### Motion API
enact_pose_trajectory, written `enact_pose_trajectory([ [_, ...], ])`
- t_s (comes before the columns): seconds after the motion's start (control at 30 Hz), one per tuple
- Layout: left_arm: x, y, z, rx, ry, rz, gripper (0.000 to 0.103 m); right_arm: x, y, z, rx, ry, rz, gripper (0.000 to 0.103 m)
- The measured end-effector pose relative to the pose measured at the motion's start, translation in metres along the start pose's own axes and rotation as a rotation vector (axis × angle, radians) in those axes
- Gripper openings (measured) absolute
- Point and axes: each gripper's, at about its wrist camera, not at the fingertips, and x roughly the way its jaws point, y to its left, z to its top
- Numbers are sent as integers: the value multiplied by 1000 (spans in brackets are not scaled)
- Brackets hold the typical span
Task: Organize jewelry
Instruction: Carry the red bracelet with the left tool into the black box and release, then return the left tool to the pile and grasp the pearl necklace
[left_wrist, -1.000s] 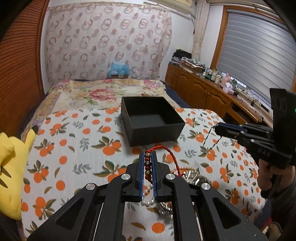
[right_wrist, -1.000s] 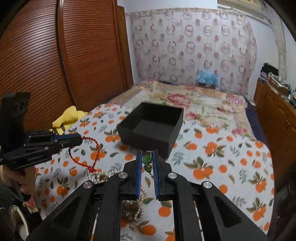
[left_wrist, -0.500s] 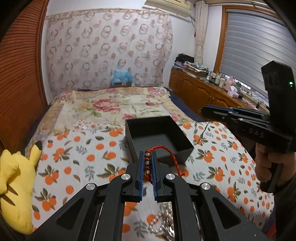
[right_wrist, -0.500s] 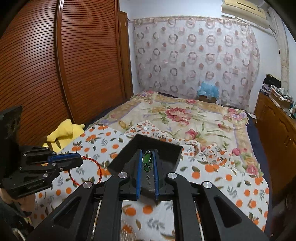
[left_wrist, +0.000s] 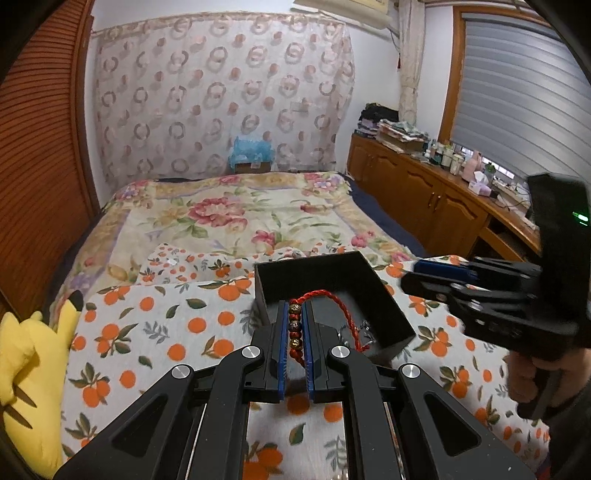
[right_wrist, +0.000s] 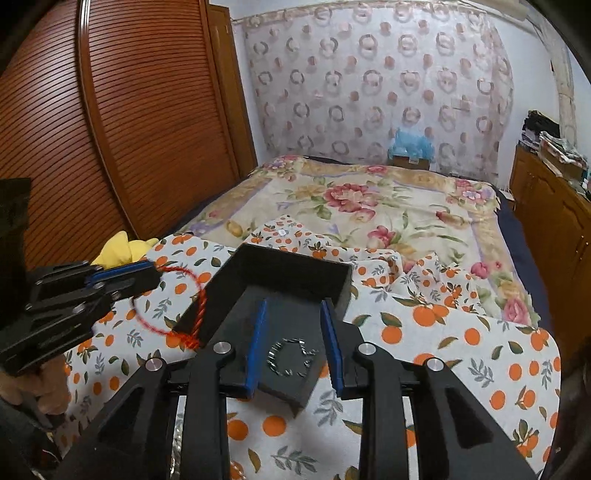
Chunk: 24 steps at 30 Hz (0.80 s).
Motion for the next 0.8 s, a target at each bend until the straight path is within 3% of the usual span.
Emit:
enact_pose_trajectory([
  [0.4,39,-21,16,42,46,21,7,-19,-6,-32,-4,-2,-17,32],
  [0.43,39,-23,17,46,43,21,11,-19,-7,-34,-3,-2,-16,32],
  [0.5,40,-24,18,48,48,15,35,-21,-9,-38,5,-2,-16,32],
  [0.8,7,-11,-17,39,70,-1,40,-53,5,-70,19,-34,-6,32],
])
